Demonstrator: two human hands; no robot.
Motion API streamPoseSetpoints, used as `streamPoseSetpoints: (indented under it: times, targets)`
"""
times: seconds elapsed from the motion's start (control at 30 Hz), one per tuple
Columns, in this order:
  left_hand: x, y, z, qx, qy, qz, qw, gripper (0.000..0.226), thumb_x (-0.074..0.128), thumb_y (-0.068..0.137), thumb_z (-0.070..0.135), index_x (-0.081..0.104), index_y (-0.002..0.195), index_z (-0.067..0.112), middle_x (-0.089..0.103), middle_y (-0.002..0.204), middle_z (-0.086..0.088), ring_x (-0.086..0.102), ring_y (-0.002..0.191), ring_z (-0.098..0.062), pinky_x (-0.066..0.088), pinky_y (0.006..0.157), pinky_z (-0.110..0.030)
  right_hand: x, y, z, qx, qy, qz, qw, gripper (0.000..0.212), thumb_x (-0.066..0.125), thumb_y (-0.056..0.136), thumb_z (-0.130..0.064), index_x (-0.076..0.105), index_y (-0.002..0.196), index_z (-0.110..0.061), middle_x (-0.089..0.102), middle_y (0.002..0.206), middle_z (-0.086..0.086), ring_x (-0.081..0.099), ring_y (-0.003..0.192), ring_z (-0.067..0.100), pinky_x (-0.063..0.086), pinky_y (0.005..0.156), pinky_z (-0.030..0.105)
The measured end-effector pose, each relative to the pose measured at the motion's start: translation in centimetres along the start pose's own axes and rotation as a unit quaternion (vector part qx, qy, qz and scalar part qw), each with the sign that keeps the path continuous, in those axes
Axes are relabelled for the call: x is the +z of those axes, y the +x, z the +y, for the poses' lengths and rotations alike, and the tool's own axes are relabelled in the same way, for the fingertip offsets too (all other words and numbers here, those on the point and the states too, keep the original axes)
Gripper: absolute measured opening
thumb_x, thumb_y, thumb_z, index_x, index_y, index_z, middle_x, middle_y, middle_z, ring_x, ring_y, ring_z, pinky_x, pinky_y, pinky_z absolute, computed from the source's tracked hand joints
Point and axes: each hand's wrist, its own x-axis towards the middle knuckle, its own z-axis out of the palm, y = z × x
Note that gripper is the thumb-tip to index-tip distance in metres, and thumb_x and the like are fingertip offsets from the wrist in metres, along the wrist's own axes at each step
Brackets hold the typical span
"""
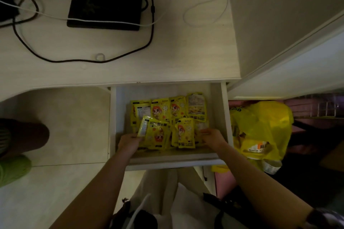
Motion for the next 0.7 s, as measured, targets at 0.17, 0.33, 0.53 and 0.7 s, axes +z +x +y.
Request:
streamPoseSetpoints:
  times: [0.17, 0.33, 0.53, 0.7]
  targets:
    - [-2.5, -0.5, -0.3, 0.043, 0.066, -0.003, 0.997, 0.025, 0.065, 0.085, 0.014, 0.071, 0.108, 0.007, 0.07, 0.107, -0.016, 0.065, 0.095, -0.034, 0.052, 0.085, -0.037, -1.1, -1.4, -0.3, -0.027, -0.057, 0.031, 0.998, 0.026, 0.05, 0.094, -0.01, 0.062, 0.116, -0.006, 0.062, 0.093, 0.009, 0.059, 0.085, 0.022, 0.049, 0.078, 0.033]
    - [-3.8, -2.7, -0.4, 0.096, 0.085, 0.024, 0.991, 0.024, 0.063, 0.087, 0.018, 0.07, 0.109, 0.011, 0.067, 0.115, -0.011, 0.061, 0.105, -0.03, 0.049, 0.09, -0.035, -1.1, -4.2, -1.7, -0.099, -0.139, 0.039, 0.985, 0.029, 0.043, 0.097, -0.018, 0.06, 0.117, -0.006, 0.063, 0.099, 0.012, 0.057, 0.082, 0.019, 0.046, 0.066, 0.027]
    - [-5.1, -6.6, -1.4, 0.169, 0.043, 0.085, 0.981, 0.019, 0.061, 0.089, 0.016, 0.069, 0.106, 0.01, 0.07, 0.109, -0.009, 0.064, 0.102, -0.024, 0.042, 0.082, -0.024, 1.3, -7.5, -4.3, -0.205, -0.236, 0.017, 0.95, 0.03, 0.043, 0.098, -0.013, 0.056, 0.124, -0.009, 0.064, 0.114, 0.011, 0.06, 0.085, 0.019, 0.05, 0.065, 0.025]
    - [-6.6, -8.6, -3.7, 0.214, -0.006, 0.113, 0.97, 0.015, 0.061, 0.088, 0.014, 0.068, 0.101, 0.014, 0.073, 0.096, -0.006, 0.068, 0.092, -0.021, 0.046, 0.075, -0.022, 5.4, -10.0, -6.7, -0.281, -0.347, -0.005, 0.895, 0.026, 0.04, 0.099, -0.018, 0.055, 0.119, -0.011, 0.067, 0.106, 0.011, 0.063, 0.089, 0.026, 0.05, 0.071, 0.032]
